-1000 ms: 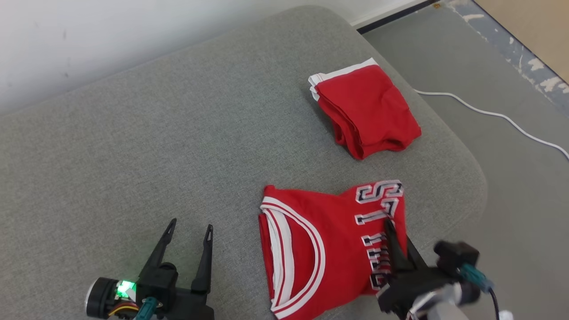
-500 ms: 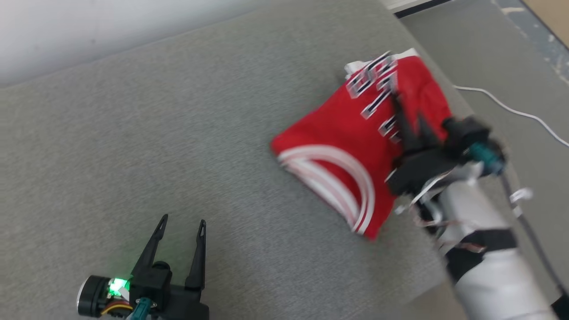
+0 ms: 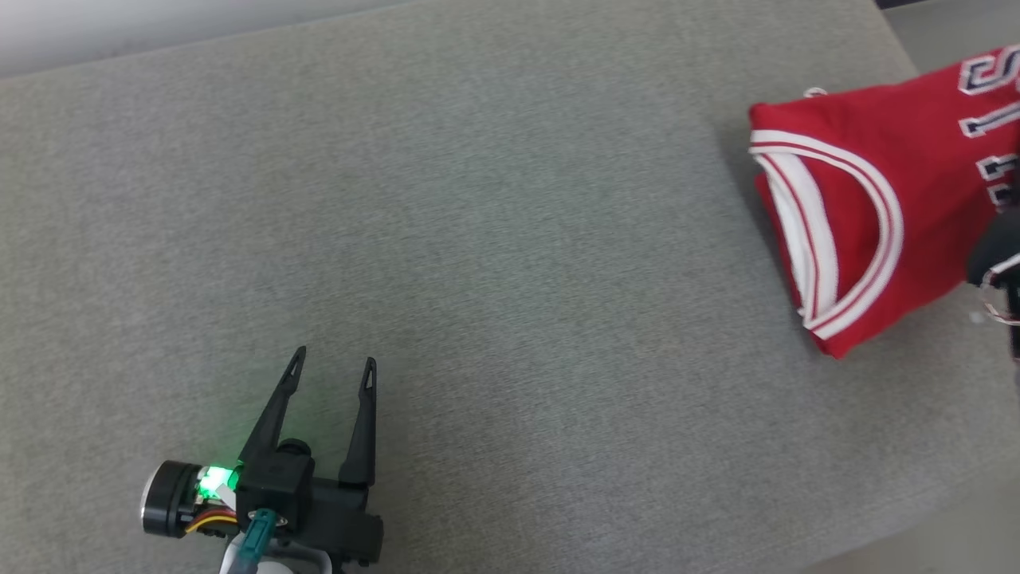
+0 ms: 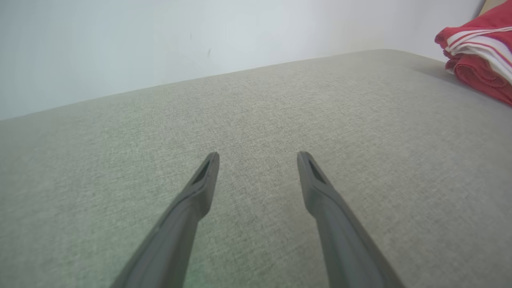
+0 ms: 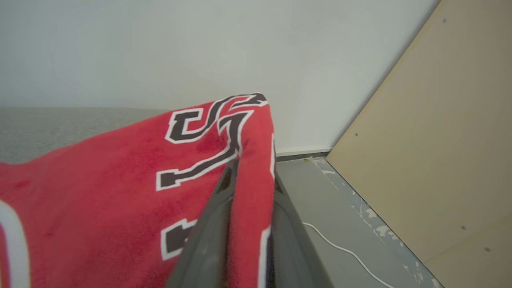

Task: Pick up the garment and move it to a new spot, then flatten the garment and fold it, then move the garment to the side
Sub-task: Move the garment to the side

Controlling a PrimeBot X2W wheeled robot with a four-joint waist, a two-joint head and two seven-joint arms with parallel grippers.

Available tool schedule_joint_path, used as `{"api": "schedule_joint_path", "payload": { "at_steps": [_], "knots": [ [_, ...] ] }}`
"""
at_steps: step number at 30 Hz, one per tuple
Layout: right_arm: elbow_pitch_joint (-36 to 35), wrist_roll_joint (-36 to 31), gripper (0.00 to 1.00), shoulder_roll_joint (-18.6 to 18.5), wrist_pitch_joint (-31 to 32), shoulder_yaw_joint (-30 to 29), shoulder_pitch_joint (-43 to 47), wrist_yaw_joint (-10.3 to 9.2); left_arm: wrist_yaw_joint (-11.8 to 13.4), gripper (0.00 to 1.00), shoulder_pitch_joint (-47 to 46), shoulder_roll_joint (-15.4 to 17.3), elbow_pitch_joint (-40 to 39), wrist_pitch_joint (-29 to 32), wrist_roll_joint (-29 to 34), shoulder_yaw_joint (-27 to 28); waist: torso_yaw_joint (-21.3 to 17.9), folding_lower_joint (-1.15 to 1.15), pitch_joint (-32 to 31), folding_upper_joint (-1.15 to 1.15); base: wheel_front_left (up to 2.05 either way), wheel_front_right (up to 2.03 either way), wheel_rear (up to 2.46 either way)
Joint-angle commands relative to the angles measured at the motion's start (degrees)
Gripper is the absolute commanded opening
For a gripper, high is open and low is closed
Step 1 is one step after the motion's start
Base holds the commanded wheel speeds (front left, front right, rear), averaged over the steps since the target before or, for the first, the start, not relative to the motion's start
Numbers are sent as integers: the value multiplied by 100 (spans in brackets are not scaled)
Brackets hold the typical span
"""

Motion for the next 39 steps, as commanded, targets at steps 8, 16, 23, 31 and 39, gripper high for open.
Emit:
{"api": "schedule_joint_path", "payload": {
  "at_steps": [8,16,23,31,39],
  "knots": [
    [-673,-660,100,538,-1,-805,313,-17,182,100,94,8,-24,-19,-100,168,331,-1,-76,0,0,0,0],
    [-1960,115,100,1566,-4,-21,1419,-17,363,100,448,-46,-94,-18,-221,522,508,-1,-591,0,0,0,0],
    [-2758,806,100,1988,-3,982,2558,-17,374,100,711,-84,-26,-18,-227,747,747,-1,-968,0,0,0,0],
    [-2944,950,100,2128,-3,1506,3516,-17,320,100,1002,-150,108,-19,-300,868,1010,-1,-1425,0,0,0,0],
    [-3170,1318,100,2135,-3,1957,3969,-17,281,100,1331,-176,247,-19,-387,1142,1109,-1,-1874,0,0,0,0]
  ]
}}
